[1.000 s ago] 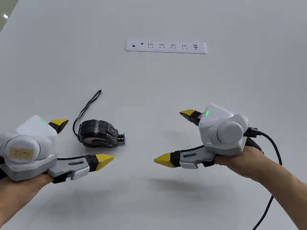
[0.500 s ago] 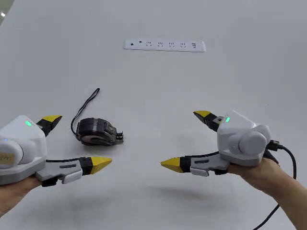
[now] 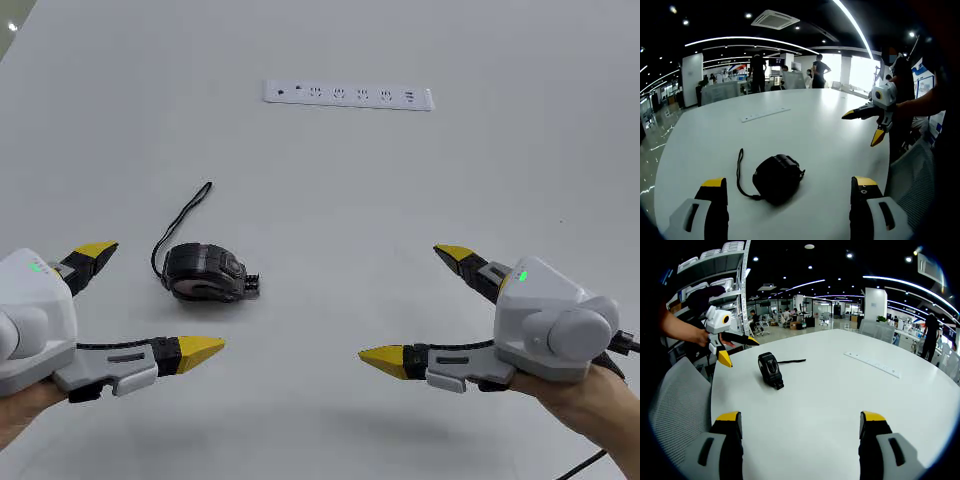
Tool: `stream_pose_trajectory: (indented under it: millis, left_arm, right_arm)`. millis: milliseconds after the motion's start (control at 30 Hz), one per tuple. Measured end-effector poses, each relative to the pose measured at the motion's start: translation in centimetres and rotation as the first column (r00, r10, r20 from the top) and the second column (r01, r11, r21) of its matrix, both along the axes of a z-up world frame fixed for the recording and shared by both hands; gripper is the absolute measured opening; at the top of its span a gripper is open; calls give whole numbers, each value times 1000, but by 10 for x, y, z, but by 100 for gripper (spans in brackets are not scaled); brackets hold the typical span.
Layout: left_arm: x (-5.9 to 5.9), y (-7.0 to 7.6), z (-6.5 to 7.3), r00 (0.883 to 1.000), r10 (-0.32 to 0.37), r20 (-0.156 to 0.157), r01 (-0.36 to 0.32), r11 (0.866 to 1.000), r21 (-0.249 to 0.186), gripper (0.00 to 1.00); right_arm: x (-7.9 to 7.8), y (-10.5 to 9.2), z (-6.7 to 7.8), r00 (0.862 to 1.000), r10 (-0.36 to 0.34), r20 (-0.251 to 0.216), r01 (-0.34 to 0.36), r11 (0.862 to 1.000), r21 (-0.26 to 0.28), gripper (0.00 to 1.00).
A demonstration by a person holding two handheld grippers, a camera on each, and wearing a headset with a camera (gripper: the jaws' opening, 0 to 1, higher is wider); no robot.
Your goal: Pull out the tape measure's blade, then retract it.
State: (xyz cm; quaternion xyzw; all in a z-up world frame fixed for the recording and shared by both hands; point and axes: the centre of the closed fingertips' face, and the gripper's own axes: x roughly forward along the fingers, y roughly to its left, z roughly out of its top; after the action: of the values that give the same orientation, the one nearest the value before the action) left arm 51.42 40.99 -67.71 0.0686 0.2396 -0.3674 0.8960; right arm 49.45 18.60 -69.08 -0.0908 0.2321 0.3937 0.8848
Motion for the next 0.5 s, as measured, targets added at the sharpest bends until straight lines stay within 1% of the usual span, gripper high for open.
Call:
stream_pose_trajectory:
  millis: [67, 100, 167, 233, 267, 367, 433, 500]
  left_arm:
    - [-3, -2, 1, 1000, -4, 3, 4, 1000, -19, 100]
    - [-3, -2, 1, 1000, -6, 5, 6, 1000, -25, 100]
    - [-4, -3, 2, 1000, -8, 8, 9, 999, -32, 100]
    - [-4, -2, 1, 1000, -8, 7, 8, 999, -33, 100]
    - [-4, -1, 1, 1000, -5, 7, 5, 999, -35, 100]
    - [-4, 0, 1, 1000, -3, 11, 4, 999, -49, 100]
    - [-3, 0, 4, 999, -3, 32, 5, 998, -57, 100]
    - [-3, 0, 5, 999, 2, 33, 0, 997, -74, 100]
  right_arm:
    - [-3, 0, 1, 1000, -8, 1, 8, 1000, 19, 100]
    - [-4, 0, 1, 1000, -9, 5, 9, 1000, 19, 100]
    - [-5, 1, 4, 1000, -11, 21, 11, 999, 34, 100]
    - [-6, 0, 5, 1000, -19, 18, 18, 999, 37, 100]
    - [-5, 1, 7, 999, -27, 26, 25, 998, 52, 100]
    - [-5, 0, 8, 999, -44, 18, 42, 997, 65, 100]
    - [-6, -1, 6, 999, -48, 16, 47, 997, 66, 100]
    - [-7, 0, 6, 998, -52, 18, 50, 996, 77, 100]
